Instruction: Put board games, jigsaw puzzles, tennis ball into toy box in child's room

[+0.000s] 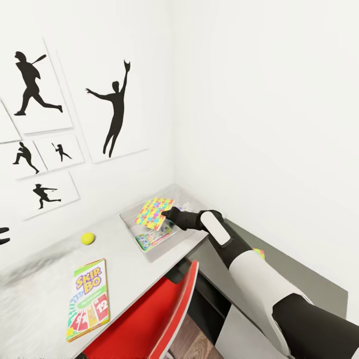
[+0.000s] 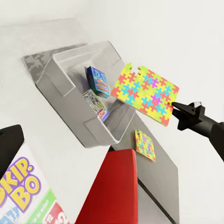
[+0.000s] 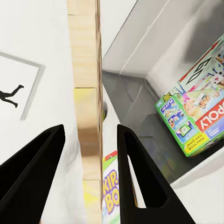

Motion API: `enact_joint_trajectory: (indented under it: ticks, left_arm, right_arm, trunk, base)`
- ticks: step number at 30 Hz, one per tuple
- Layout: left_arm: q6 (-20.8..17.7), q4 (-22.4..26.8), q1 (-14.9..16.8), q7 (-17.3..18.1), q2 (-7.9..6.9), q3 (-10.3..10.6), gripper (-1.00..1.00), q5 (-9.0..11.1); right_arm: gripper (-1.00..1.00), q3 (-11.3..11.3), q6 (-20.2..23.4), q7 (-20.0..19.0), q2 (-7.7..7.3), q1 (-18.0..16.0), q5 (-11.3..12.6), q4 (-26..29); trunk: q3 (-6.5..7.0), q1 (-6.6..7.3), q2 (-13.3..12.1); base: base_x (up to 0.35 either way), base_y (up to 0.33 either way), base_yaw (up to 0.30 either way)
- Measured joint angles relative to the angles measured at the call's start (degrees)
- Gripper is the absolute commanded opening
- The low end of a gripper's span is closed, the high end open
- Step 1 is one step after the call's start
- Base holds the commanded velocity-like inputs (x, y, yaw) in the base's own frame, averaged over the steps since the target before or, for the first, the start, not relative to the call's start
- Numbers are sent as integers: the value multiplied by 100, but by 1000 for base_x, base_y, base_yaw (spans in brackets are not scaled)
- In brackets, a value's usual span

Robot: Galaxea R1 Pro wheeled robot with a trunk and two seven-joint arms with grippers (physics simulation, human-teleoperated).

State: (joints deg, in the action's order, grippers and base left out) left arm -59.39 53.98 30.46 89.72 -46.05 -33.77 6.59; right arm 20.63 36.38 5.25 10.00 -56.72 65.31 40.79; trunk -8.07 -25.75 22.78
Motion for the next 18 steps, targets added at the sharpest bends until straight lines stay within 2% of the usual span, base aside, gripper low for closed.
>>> enact_joint_trajectory:
  ticks: [3,9,16,18]
  left_arm:
    - [4,6,0,0,14,6,100,-4]
    - [5,8,-1,0,35,10,100,-1]
    - [5,8,-2,0,30,10,100,1]
    - [5,8,-2,0,29,10,100,-1]
  right_arm:
    - [-100,0,6,0,0,-6,-10,0]
    - [-100,5,34,-2,0,-254,-25,-5]
    - [-100,4,40,-1,0,-809,-35,-92]
    - [-100,3,32,0,0,-985,-48,-264]
  trunk:
    - [-28,0,0]
    - [-83,0,0]
    - [-148,0,1]
    - [-167,0,0]
  base:
    - [0,0,83]
    - [0,0,84]
    - [0,0,84]
    - [0,0,84]
